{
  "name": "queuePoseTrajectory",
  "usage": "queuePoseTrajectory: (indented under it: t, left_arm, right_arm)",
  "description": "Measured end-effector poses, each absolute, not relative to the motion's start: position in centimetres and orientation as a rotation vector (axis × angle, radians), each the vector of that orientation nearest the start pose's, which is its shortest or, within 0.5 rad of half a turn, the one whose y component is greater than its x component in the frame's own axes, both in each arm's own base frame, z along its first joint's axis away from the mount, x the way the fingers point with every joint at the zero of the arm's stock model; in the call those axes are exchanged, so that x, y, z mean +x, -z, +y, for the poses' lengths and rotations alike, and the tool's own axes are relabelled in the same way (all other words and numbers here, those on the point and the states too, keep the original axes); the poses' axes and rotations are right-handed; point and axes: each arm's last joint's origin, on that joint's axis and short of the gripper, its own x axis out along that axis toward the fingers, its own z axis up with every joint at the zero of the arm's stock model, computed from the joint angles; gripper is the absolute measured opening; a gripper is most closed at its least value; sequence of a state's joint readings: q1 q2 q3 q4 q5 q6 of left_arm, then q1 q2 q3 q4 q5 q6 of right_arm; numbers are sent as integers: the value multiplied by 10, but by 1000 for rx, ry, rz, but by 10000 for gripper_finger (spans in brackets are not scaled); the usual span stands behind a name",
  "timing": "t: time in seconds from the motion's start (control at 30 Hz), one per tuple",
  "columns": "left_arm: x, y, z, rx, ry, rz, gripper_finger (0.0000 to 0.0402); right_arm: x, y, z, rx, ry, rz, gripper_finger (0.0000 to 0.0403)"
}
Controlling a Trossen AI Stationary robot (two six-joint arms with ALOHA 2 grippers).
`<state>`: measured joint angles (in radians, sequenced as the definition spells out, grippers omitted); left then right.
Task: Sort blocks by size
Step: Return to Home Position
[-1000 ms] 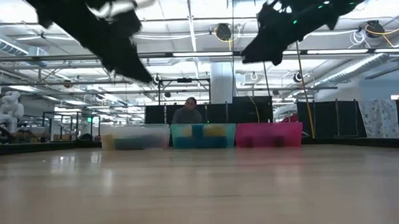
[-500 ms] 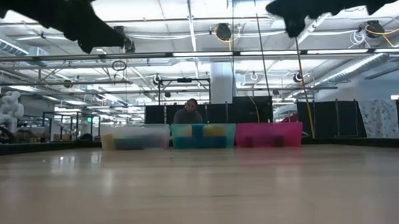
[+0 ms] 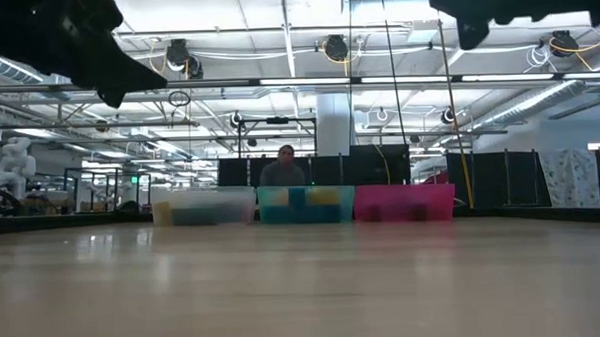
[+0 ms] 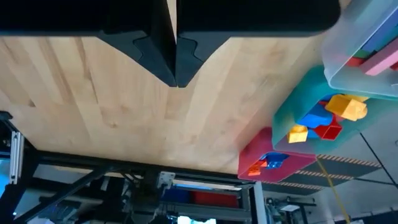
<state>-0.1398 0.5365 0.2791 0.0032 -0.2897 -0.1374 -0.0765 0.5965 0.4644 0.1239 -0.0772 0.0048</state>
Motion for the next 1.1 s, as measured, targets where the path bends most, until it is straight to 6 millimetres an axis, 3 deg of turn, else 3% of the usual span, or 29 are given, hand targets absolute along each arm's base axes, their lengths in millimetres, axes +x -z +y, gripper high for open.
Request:
queuePoseTrajectory:
  t: [0.27,0.53,0.87,1.1]
  left_arm:
    - [127,-193,-9,-56,-158,188,4]
    - [113,-178,-8,-81,-153,98,4]
    - [103,-174,-8,-99,-92,-6,4]
    - [98,-171,-8,-109,-70,11,4]
  right_arm:
    - [127,-254,-8,25,-1,-101,1]
    - [120,-236,-7,86,-8,-140,0]
    - [114,-224,-7,103,22,-149,0]
    - [109,-210,-7,142,18,-154,0]
